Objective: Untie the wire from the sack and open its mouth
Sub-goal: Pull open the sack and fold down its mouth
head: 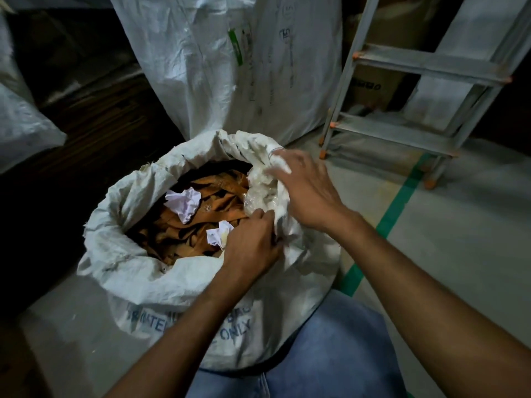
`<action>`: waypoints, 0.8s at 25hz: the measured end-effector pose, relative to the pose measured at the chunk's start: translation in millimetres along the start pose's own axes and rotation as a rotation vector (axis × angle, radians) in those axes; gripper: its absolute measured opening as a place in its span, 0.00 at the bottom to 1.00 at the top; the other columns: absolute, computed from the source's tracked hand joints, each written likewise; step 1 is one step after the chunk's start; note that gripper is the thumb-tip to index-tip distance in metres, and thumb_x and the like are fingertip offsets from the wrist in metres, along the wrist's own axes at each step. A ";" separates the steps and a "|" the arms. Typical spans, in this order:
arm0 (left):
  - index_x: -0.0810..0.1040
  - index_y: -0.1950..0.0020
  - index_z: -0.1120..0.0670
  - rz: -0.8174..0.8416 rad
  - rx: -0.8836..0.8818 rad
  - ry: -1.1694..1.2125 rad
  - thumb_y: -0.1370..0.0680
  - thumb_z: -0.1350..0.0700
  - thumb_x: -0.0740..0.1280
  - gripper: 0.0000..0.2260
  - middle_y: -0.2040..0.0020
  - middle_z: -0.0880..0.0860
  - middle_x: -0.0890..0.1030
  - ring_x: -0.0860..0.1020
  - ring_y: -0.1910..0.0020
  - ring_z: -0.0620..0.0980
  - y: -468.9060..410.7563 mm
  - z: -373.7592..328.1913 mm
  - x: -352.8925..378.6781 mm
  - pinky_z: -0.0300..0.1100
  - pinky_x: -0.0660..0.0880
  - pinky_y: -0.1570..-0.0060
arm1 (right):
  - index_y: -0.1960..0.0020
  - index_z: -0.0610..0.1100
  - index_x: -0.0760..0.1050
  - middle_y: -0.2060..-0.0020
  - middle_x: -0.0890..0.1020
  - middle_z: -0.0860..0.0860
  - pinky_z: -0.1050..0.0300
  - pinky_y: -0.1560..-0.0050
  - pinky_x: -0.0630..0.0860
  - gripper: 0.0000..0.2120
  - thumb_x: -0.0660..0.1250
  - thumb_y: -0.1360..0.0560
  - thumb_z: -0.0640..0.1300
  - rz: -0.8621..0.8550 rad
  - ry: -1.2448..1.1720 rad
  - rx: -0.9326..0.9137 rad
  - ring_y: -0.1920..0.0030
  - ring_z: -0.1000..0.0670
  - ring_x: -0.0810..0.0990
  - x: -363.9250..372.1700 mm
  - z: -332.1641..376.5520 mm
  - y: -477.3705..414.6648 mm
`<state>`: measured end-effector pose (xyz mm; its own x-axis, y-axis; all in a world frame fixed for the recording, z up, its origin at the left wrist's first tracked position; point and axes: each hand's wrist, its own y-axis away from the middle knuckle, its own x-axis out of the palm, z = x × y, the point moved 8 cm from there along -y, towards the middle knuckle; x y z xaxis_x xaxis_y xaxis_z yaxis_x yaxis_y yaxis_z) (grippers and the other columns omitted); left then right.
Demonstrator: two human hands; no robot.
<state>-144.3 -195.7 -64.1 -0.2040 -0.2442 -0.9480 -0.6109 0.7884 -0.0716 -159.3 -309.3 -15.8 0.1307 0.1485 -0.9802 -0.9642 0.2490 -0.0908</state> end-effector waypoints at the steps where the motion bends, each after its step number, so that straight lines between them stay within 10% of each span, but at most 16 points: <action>1: 0.74 0.50 0.56 -0.077 0.017 -0.035 0.27 0.53 0.70 0.10 0.54 0.56 0.77 0.79 0.58 0.61 6.8 -2.1 -4.8 0.46 0.65 0.69 | 0.22 0.55 0.63 0.19 0.57 0.52 0.43 0.27 0.59 0.38 0.72 0.28 0.40 0.155 0.038 -0.097 0.21 0.45 0.54 8.1 10.0 15.9; 5: 0.77 0.53 0.57 -0.312 0.128 -0.145 0.32 0.62 0.76 0.12 0.58 0.56 0.78 0.77 0.64 0.58 45.4 -27.4 -17.2 0.45 0.62 0.71 | 0.38 0.52 0.77 0.40 0.79 0.51 0.46 0.46 0.70 0.20 0.74 0.29 0.43 0.113 0.337 -0.190 0.36 0.43 0.71 23.7 10.5 49.8; 10: 0.61 0.21 0.46 0.063 0.077 -0.150 0.34 0.27 0.68 0.46 0.29 0.52 0.70 0.70 0.33 0.54 85.8 32.5 -23.8 0.54 0.71 0.37 | 0.59 0.44 0.73 0.64 0.78 0.45 0.49 0.62 0.65 0.06 0.68 0.35 0.36 -0.245 0.356 0.032 0.60 0.42 0.74 25.8 -5.5 86.7; 17: 0.75 0.40 0.55 -0.095 0.347 -0.354 0.29 0.61 0.74 0.19 0.52 0.55 0.78 0.78 0.56 0.58 131.3 27.8 3.2 0.50 0.74 0.72 | 0.40 0.48 0.80 0.39 0.80 0.47 0.41 0.33 0.66 0.19 0.72 0.29 0.53 0.205 0.337 -0.160 0.33 0.43 0.72 8.4 71.5 92.8; 20: 0.72 0.39 0.55 -0.138 0.271 -0.232 0.29 0.60 0.75 0.21 0.51 0.55 0.78 0.78 0.58 0.57 151.2 31.0 8.7 0.49 0.74 0.71 | 0.32 0.49 0.74 0.37 0.79 0.49 0.48 0.42 0.76 0.30 0.77 0.32 0.53 0.330 0.139 -0.285 0.36 0.45 0.77 23.4 99.9 81.1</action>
<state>-214.7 -61.2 -92.8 0.0632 -0.2488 -0.9665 -0.3902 0.8852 -0.2534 -211.4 -190.0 -28.6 -0.2076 0.0410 -0.9774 -0.9766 -0.0660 0.2047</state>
